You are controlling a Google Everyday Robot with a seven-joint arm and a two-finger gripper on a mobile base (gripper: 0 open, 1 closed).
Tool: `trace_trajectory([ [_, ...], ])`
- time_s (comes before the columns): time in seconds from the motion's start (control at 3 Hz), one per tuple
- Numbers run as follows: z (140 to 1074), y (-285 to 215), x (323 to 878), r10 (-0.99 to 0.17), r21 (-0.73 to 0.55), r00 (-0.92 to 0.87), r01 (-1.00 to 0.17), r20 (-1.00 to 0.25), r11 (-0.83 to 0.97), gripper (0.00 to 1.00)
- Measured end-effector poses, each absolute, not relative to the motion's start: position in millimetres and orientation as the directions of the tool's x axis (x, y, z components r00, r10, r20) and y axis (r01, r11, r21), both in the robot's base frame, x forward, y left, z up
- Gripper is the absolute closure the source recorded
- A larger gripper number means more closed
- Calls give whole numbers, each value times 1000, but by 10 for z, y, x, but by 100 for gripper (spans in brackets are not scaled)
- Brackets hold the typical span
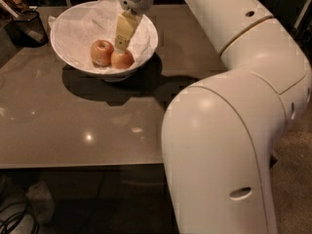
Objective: Pick apple from white bowl
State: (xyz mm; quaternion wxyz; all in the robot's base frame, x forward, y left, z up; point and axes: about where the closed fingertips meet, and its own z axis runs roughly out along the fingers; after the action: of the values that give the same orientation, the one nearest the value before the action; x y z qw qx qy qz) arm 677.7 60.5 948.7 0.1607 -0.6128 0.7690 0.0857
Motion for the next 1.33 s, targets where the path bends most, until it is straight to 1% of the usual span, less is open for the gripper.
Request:
trace_trajectory([
  [1.33,9235,933,6807,-871,74,-316,-947,-376,312,24],
])
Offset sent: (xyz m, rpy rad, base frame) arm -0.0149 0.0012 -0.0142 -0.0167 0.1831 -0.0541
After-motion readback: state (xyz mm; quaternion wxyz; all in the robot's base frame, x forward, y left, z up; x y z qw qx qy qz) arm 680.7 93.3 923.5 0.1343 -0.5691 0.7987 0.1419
